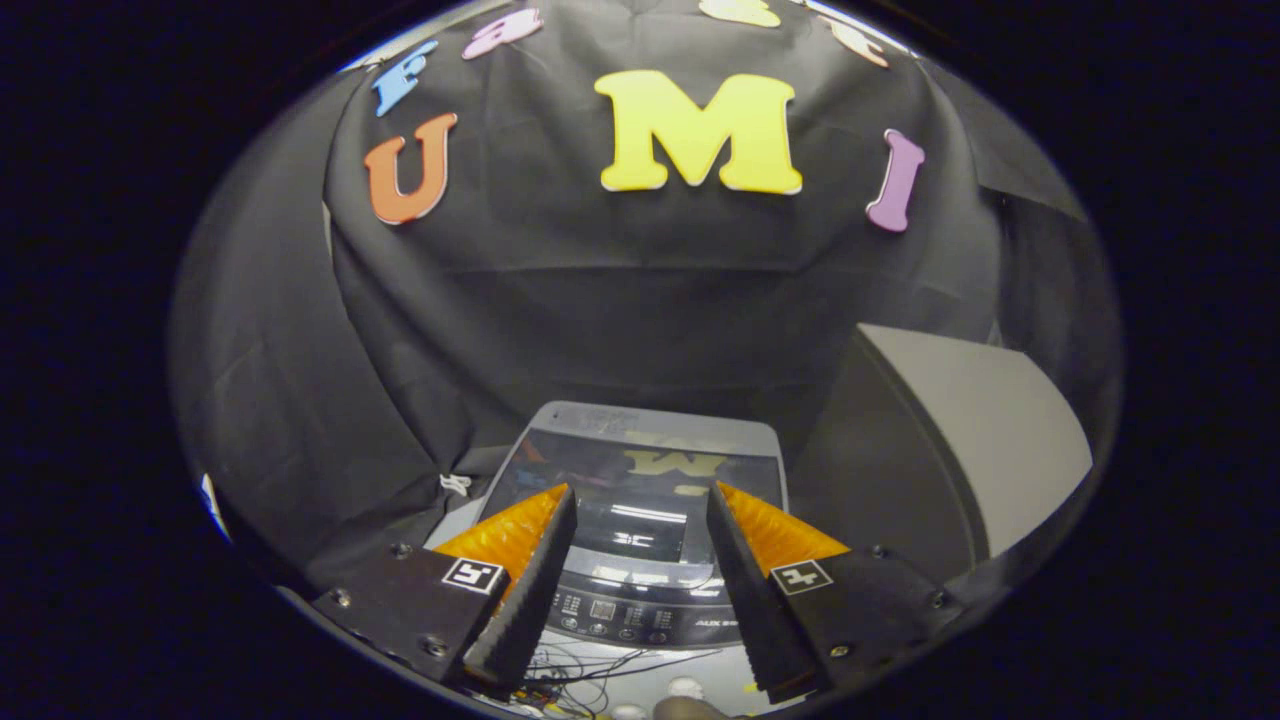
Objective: Put the clothes into the washing machine and then close the washing machine lid.
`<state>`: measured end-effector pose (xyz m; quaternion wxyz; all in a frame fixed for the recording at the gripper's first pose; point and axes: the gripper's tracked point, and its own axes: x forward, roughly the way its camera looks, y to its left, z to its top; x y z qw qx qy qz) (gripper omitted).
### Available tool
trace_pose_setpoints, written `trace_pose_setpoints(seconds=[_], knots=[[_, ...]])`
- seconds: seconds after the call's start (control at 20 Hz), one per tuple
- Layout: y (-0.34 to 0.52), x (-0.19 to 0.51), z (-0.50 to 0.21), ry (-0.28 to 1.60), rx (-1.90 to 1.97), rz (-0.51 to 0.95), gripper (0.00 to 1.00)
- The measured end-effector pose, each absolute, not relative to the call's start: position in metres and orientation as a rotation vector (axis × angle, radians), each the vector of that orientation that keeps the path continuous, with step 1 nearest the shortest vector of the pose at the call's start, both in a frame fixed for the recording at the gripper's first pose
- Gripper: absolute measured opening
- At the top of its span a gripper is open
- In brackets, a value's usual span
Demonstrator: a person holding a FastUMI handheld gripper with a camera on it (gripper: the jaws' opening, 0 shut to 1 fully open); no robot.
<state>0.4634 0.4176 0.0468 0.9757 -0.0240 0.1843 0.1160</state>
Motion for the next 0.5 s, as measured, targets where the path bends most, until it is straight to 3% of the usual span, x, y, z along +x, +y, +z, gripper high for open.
trace_pose_setpoints(seconds=[0.5], knots=[[0.246,0.333,0.114,0.072,0.048,0.134,0.85]])
